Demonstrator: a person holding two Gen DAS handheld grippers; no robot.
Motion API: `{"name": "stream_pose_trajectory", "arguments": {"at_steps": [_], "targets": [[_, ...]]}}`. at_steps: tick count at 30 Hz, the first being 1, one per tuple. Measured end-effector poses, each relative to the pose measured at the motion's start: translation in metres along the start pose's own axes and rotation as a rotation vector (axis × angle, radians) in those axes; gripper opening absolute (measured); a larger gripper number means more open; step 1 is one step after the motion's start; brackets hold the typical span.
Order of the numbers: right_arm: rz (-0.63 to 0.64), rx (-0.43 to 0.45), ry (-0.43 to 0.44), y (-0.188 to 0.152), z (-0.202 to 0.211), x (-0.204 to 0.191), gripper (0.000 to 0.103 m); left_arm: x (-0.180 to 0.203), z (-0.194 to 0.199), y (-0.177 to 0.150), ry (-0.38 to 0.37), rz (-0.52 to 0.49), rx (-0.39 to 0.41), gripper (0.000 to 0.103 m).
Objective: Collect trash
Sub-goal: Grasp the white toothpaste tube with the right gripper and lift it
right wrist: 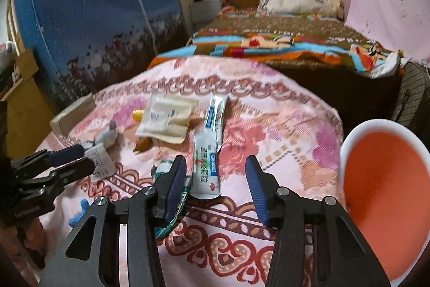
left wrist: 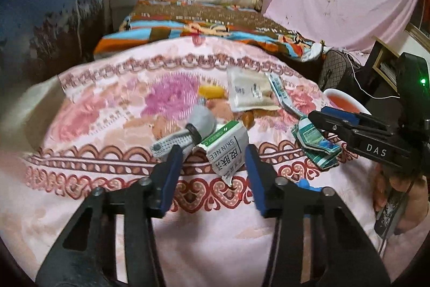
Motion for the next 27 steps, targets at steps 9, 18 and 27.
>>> {"name": "stream_pose_trajectory", "arguments": {"at_steps": [9,18,27], "targets": [[-0.014,-0.077,0.079,-0.004,-0.013,-0.001,0.024,0.004,-0.007,-0.002,-0.06,0.029,-0.042,0.0],[-0.02,-0.031,0.104,-0.002,-0.004,-0.001,0.018,0.015,0.009,0.002,-0.041,-0.028,0.037,0.0],[-0.043,0.147,0.073,0.006,0.029,0.005,0.018,0.042,0.036,0.015,-0.041,-0.145,0.192,0.0]]}}
Point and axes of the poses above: each gripper's, at about its wrist camera, not at the fingertips, and z roughly against the way its jaws point, x to its right, y to its top, the point moved 5 cm from there along -z, roughly the way its jaws point, and after that the axes turned 12 degrees about -y, right-handed, at the moved point
